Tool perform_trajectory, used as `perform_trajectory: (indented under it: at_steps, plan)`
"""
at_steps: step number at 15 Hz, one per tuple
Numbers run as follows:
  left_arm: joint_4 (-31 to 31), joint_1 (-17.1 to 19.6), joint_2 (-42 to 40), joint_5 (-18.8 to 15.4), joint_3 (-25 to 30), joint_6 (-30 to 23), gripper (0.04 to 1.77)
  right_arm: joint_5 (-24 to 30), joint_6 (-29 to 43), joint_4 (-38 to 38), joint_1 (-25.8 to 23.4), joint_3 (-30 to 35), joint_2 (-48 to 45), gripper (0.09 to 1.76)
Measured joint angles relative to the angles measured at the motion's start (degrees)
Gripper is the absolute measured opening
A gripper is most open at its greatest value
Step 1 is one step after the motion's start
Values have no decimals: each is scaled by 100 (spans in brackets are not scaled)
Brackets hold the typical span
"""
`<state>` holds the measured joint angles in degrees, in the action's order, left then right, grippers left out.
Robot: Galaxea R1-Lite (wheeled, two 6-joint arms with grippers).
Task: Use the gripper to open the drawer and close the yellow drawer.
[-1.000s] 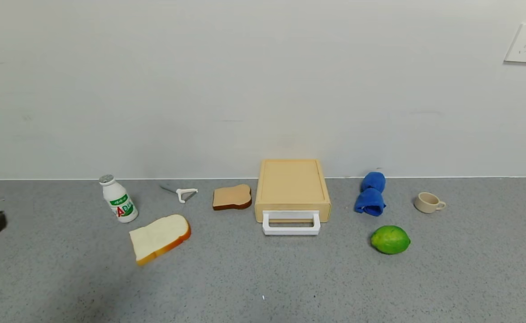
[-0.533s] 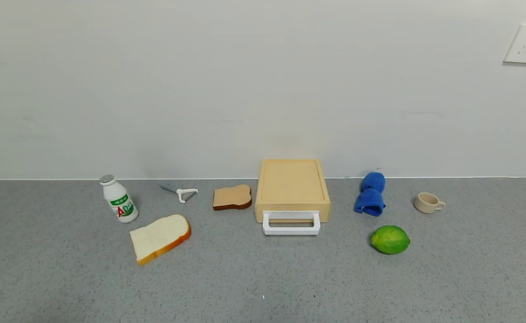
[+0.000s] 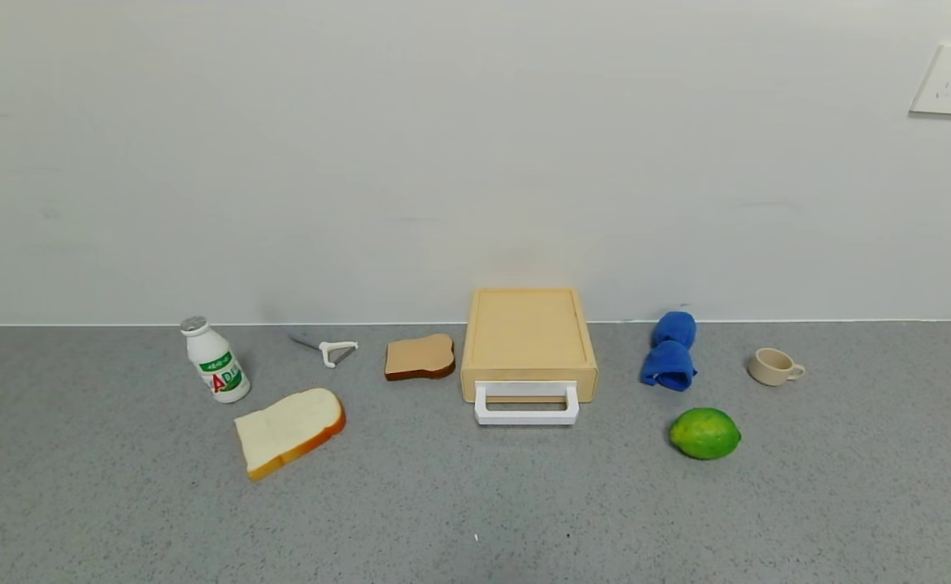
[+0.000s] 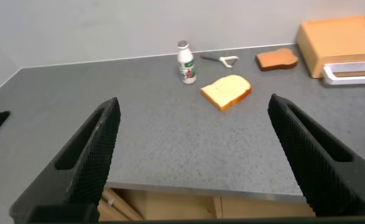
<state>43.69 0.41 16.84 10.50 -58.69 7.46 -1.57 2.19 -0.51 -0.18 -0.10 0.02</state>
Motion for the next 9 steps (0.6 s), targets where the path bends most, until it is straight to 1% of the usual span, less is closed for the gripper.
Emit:
perform_trajectory:
  at_steps: [3,4,6,8,9]
  plan:
    - [-135,-85,-521,-438,461,0,172,1,-2,0,0,0,0,171]
    - [-321,-79,-708,-538,699,13,172,1,-2,0,0,0,0,171]
    - [-1073,-68,-1073,-664,1352,83,172,1,0,0,0,0,0,171]
    - [-2027,-62,-1356,-692,2124,155,172,0,0,2,0,0,0,171]
    - [-2609,-60,-1460,-708,2561,168,172,1,0,2,0,0,0,171]
